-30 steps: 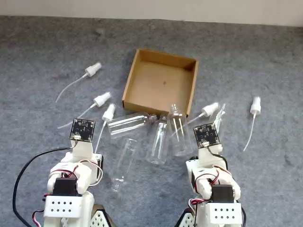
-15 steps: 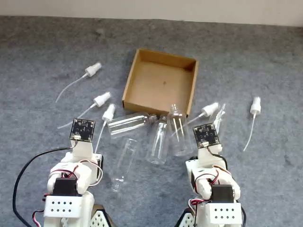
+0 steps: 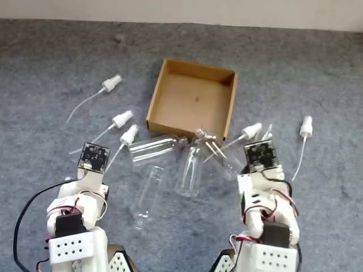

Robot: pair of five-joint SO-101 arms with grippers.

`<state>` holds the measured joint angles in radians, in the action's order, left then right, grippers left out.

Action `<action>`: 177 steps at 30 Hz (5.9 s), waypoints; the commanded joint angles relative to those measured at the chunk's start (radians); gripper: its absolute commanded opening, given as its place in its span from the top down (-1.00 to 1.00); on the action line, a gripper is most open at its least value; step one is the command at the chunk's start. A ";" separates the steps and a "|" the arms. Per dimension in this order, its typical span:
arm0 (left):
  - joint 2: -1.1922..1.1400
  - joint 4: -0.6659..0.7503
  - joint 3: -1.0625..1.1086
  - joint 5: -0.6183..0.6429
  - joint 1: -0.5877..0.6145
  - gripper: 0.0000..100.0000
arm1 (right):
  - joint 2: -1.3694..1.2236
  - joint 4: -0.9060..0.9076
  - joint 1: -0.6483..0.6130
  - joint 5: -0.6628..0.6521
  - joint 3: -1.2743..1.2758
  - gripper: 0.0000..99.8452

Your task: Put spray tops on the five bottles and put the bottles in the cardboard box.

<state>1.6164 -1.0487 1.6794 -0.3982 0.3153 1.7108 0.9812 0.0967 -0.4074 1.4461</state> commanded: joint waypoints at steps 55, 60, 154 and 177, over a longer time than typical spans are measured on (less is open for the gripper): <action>0.004 -0.014 0.024 -0.028 -0.067 0.82 | -1.814 0.298 0.082 0.230 -1.363 0.42; 0.004 -0.014 0.024 -0.028 -0.067 0.82 | -1.897 0.292 0.051 0.227 -1.386 0.54; -2.068 -0.189 -1.716 -0.100 -0.272 0.86 | -1.707 0.467 0.354 -0.601 -1.267 0.97; -1.395 -0.442 -1.511 0.060 -0.240 0.99 | -1.724 0.323 0.352 -0.336 -1.268 0.97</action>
<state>0.1389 -1.5121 0.0959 -0.3782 0.0667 -0.0598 1.3602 0.4572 -0.8278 0.1788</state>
